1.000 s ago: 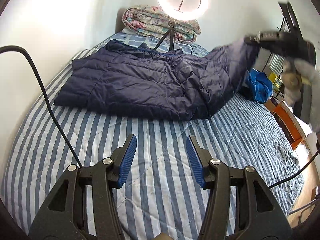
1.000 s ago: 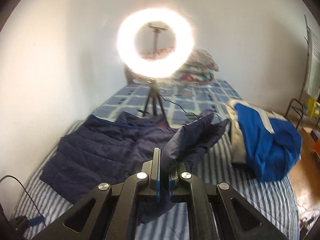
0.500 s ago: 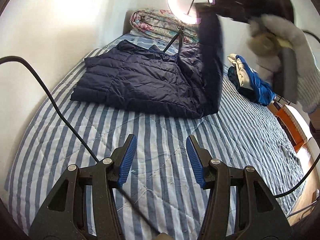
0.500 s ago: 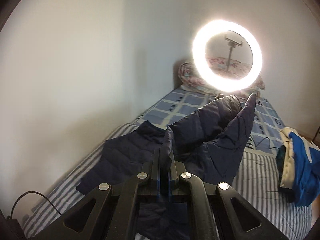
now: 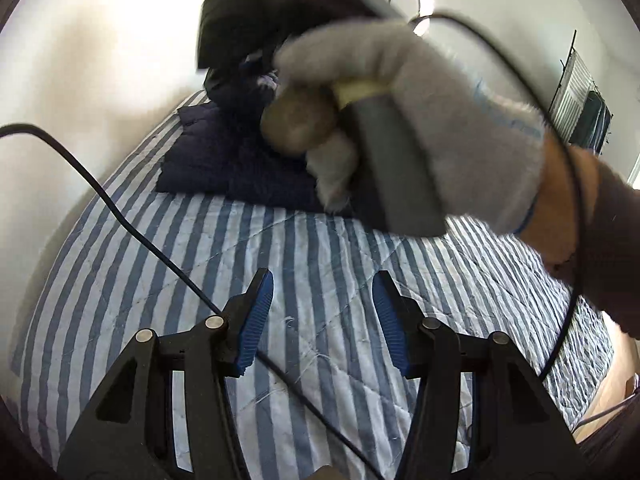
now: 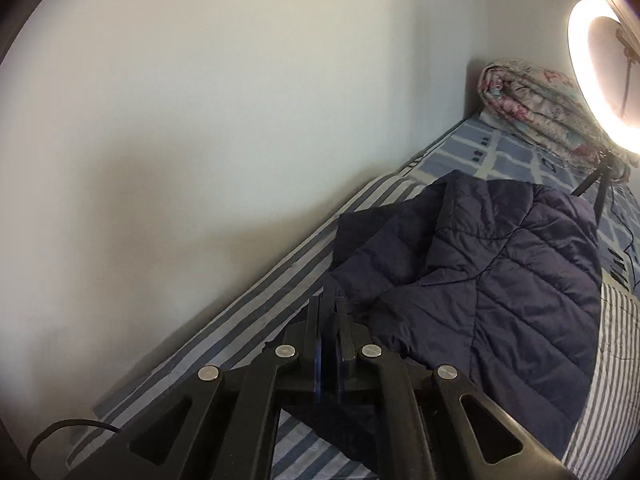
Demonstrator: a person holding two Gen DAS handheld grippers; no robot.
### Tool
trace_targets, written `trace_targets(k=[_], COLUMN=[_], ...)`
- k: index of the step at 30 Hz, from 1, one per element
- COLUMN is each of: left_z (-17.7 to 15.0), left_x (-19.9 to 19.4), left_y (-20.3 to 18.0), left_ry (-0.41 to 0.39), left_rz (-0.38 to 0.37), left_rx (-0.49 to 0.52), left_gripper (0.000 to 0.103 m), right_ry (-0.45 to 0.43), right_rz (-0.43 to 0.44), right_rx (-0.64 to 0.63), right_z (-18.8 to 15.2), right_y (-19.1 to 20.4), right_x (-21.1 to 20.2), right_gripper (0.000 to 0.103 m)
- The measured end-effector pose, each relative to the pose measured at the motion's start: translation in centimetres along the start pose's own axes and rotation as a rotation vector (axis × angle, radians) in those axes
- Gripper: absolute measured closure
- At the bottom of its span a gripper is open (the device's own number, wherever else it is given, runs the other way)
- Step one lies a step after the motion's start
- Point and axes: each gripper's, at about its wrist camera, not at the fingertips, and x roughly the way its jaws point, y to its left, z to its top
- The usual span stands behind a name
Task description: Fold large clothes
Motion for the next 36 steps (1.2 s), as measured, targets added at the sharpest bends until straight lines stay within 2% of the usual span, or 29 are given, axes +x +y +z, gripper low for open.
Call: trace_targets(k=[6, 9, 18, 21, 22, 23, 26, 29, 32, 36], left_z=[0.1, -0.2, -0.6, -0.6, -0.5, -0.5, -0.5, 0.0, 1.4, 4.9], left_x=[-0.4, -0.3, -0.1, 0.1, 0.1, 0.2, 0.3, 0.5, 0.3, -0.2], left_y=[0.2, 0.3, 0.2, -0.1, -0.2, -0.2, -0.2, -0.1, 0.7, 1.5], left_ry=[-0.004, 0.002, 0.016, 0.019, 0.017, 0.018, 0.02, 0.019, -0.001, -0.076], left_rz=[0.001, -0.013, 0.004, 0.006, 0.008, 0.008, 0.009, 0.003, 0.008, 0.053], left_rx=[0.001, 0.005, 0.017, 0.029, 0.028, 0.027, 0.033, 0.043, 0.033, 0.042], left_gripper=[0.05, 0.05, 0.05, 0.05, 0.05, 0.05, 0.05, 0.05, 0.05, 0.05], right_ry=[0.065, 0.085, 0.132, 0.147, 0.148, 0.144, 0.112, 0.072, 0.032, -0.012], right_rz=[0.06, 0.088, 0.168, 0.204, 0.218, 0.234, 0.258, 0.277, 0.235, 0.17], right_rx=[-0.055, -0.042, -0.05, -0.05, -0.05, -0.053, -0.066, -0.025, 0.005, 0.105], right_z=[-1.3, -1.5, -0.6, -0.1, -0.1, 0.0, 0.4, 0.7, 0.7, 0.0], right_y=[0.3, 0.3, -0.6, -0.7, -0.7, -0.6, -0.7, -2.6, -5.7, -11.2], right_x=[1.9, 2.4, 3.0, 2.9, 2.6, 2.2, 0.3, -2.1, -4.5, -6.9], right_gripper=[0.101, 0.101, 0.099, 0.09, 0.081, 0.077, 0.076, 0.076, 0.075, 0.075])
